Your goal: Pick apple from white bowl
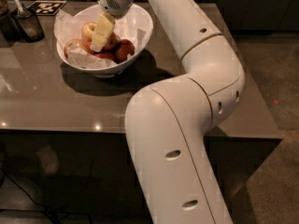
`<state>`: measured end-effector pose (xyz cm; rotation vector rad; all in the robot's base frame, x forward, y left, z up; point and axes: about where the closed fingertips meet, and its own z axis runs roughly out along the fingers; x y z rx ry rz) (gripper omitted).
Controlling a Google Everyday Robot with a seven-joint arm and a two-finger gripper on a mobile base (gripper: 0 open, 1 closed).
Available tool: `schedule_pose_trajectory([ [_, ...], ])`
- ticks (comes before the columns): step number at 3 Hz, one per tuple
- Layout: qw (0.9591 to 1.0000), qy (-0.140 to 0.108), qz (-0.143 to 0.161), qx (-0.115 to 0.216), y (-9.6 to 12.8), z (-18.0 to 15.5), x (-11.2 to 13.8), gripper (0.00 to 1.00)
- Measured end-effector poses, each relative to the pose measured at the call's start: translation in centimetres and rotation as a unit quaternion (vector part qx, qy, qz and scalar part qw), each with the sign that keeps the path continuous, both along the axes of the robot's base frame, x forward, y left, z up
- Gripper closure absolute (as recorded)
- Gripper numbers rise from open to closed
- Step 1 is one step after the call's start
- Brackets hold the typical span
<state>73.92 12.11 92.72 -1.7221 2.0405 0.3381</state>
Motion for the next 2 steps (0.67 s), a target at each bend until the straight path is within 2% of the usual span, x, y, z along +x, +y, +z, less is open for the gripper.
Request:
schedule_pose_trajectory([
  [1, 1.0000, 0.007, -0.003, 0.006, -0.46, -0.92, 0.20, 0.00],
  [2, 0.9999, 0.003, -0.004, 0.009, -0.03, -1.08, 0.51, 0.18],
])
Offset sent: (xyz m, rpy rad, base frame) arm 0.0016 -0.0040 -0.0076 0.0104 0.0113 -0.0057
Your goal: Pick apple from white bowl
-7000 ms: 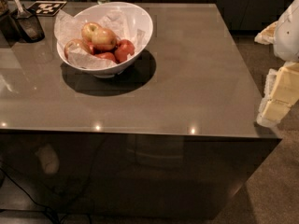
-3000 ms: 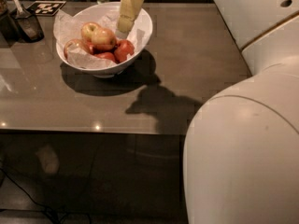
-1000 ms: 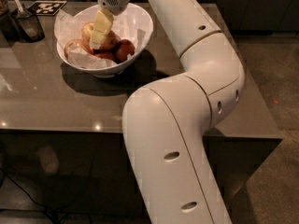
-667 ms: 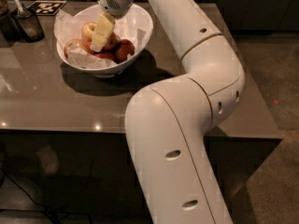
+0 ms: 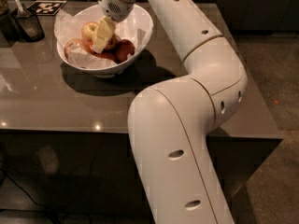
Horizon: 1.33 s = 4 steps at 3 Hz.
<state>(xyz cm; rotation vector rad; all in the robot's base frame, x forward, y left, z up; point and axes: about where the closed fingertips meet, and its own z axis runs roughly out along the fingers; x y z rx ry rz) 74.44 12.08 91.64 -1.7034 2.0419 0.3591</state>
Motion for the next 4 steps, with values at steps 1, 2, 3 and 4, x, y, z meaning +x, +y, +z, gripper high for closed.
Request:
schedule_pose_trajectory([
  [1, 1.0000, 0.000, 0.000, 0.000, 0.0, 0.0, 0.0, 0.41],
  [2, 1.0000, 0.000, 0.000, 0.000, 0.0, 0.0, 0.0, 0.66],
  [3, 1.0000, 0.000, 0.000, 0.000, 0.0, 0.0, 0.0, 0.89],
  [4, 0.9997, -0.011, -0.006, 0.022, 0.1, 1.4, 0.1, 1.00],
])
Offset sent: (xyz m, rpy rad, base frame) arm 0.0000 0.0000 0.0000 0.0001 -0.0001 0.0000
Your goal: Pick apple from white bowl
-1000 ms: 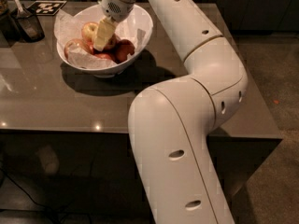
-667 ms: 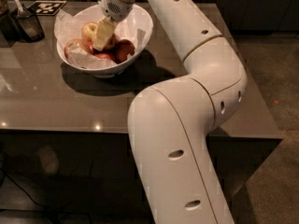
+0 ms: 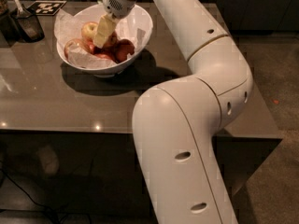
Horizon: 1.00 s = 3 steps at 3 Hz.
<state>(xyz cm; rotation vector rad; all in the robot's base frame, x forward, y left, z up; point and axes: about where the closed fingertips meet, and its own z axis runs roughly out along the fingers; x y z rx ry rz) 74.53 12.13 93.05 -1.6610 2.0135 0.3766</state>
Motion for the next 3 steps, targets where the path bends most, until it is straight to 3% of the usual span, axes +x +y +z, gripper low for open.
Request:
schedule_pose_trajectory([
  [1, 0.9995, -0.020, 0.001, 0.024, -0.1, 3.1, -0.8, 1.00],
  [3, 0.9950, -0.061, 0.039, 0.069, 0.7, 9.0, -3.3, 1.00],
])
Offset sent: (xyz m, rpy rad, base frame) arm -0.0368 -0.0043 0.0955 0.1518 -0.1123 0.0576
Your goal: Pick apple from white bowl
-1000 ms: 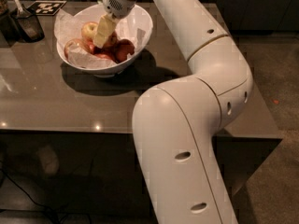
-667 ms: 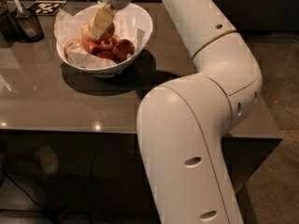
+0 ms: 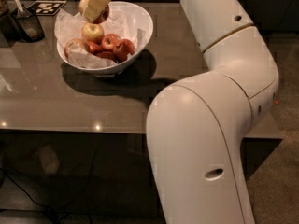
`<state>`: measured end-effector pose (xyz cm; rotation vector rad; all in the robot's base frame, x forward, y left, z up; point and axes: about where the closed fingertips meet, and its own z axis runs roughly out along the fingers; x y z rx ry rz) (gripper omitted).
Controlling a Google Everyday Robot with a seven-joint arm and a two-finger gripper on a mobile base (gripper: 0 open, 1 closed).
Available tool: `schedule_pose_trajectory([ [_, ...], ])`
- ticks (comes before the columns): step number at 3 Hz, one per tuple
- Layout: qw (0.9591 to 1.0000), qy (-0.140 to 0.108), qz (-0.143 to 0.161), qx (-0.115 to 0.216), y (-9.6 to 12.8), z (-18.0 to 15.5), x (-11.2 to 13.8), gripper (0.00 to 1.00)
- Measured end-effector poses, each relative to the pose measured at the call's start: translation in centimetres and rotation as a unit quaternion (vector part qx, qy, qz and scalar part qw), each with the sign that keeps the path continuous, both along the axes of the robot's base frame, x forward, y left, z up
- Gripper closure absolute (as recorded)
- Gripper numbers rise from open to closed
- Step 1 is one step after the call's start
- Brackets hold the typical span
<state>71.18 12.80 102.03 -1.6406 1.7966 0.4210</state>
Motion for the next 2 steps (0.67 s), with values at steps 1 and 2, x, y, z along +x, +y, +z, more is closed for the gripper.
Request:
schedule_pose_trajectory([
  [1, 0.9991, -0.028, 0.026, 0.020, 0.23, 3.25, -1.78, 1.00],
  [2, 0.9990, -0.029, 0.026, 0.020, 0.25, 3.31, -1.80, 1.00],
])
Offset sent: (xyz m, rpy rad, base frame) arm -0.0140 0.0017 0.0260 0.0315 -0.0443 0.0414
